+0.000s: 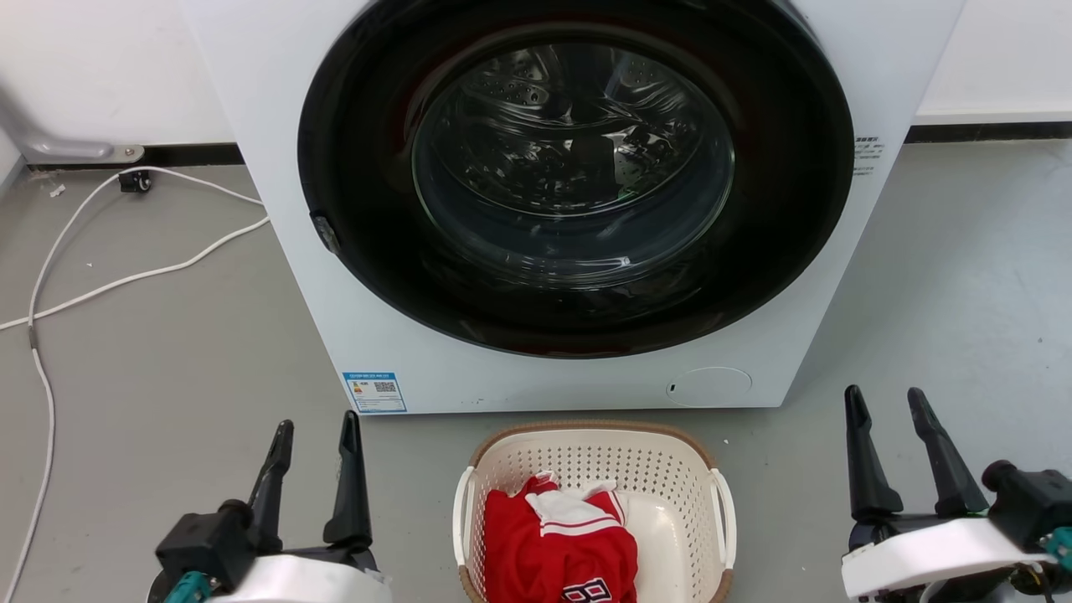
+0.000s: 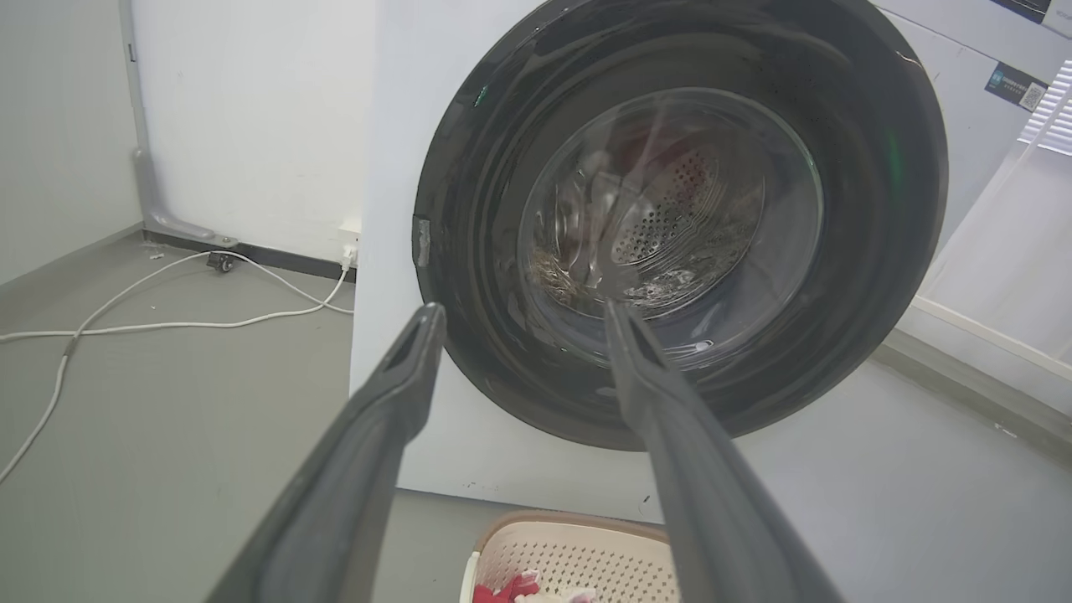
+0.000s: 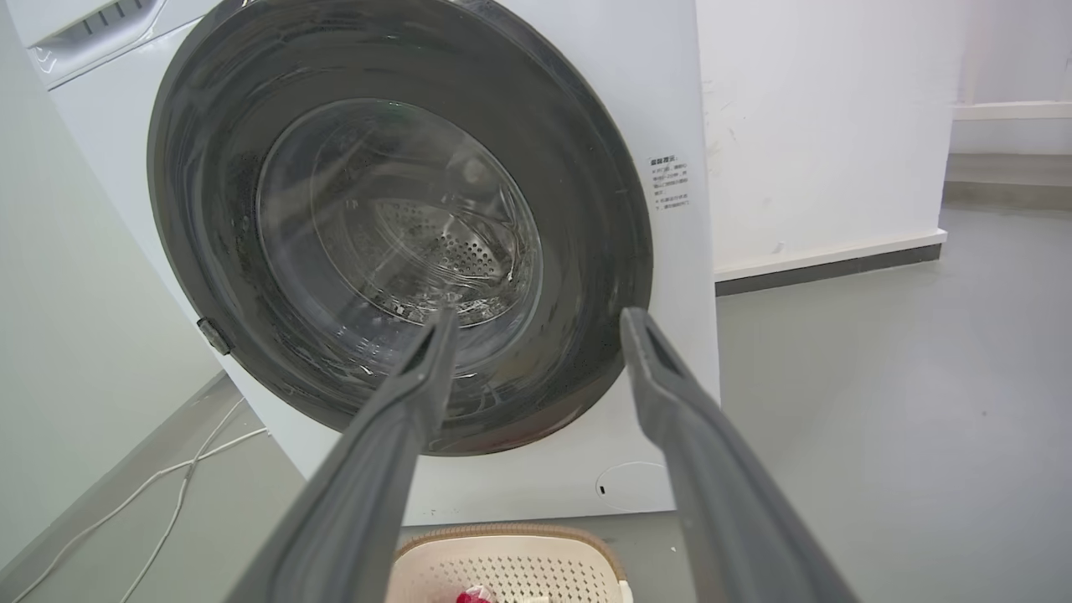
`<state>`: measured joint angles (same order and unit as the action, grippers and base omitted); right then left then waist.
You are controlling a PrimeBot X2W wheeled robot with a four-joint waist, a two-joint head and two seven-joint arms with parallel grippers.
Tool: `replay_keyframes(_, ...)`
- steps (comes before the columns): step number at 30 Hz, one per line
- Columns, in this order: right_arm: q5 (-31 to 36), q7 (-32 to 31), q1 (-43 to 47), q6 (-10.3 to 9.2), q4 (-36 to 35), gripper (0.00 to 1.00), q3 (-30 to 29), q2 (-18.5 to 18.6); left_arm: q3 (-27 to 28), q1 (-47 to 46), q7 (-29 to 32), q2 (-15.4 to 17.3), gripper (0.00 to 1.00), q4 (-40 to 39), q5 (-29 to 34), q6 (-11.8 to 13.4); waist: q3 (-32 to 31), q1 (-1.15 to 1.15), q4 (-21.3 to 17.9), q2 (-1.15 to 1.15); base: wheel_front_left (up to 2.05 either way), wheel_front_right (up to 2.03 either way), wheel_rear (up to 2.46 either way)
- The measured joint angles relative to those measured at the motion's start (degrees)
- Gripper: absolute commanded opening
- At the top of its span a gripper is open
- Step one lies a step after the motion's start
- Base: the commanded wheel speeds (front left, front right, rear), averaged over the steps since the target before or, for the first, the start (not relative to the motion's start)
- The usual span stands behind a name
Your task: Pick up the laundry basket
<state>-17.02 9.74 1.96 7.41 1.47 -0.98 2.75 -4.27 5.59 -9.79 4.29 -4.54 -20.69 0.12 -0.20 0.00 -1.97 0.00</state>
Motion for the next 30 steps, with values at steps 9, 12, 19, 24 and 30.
replay_keyframes(9,4.54,1.19,0.40,0.00,1.42,1.00,-0.07,0.02,-4.37,0.42,-1.07,2.27,1.00,-0.20,4.99,2.76,-0.21,0.00,-0.59,0.00,0.00,0.00,0.00)
replay_keyframes(12,6.78,1.54,0.40,0.00,1.47,1.00,0.07,0.02,-5.50,0.67,-1.53,2.83,1.00,-0.01,6.70,4.10,-0.28,0.00,-0.70,0.00,0.00,0.00,0.00)
replay_keyframes(19,11.45,2.35,0.79,0.01,1.31,1.00,0.45,0.02,-7.25,1.04,-2.36,3.88,1.00,0.44,9.59,6.81,-0.49,0.00,-0.86,0.00,0.00,0.00,0.00)
replay_keyframes(24,14.16,2.90,0.97,0.08,1.11,1.00,0.85,0.03,-8.16,1.29,-2.99,4.15,1.00,0.59,11.00,7.99,-0.57,0.00,-0.89,0.00,0.00,0.00,0.00)
replay_keyframes(30,15.11,3.60,0.99,0.09,0.69,1.00,0.92,0.04,-7.30,1.96,-3.59,2.96,1.00,0.74,11.45,7.12,-0.52,0.00,-0.94,0.00,0.00,0.00,0.00)
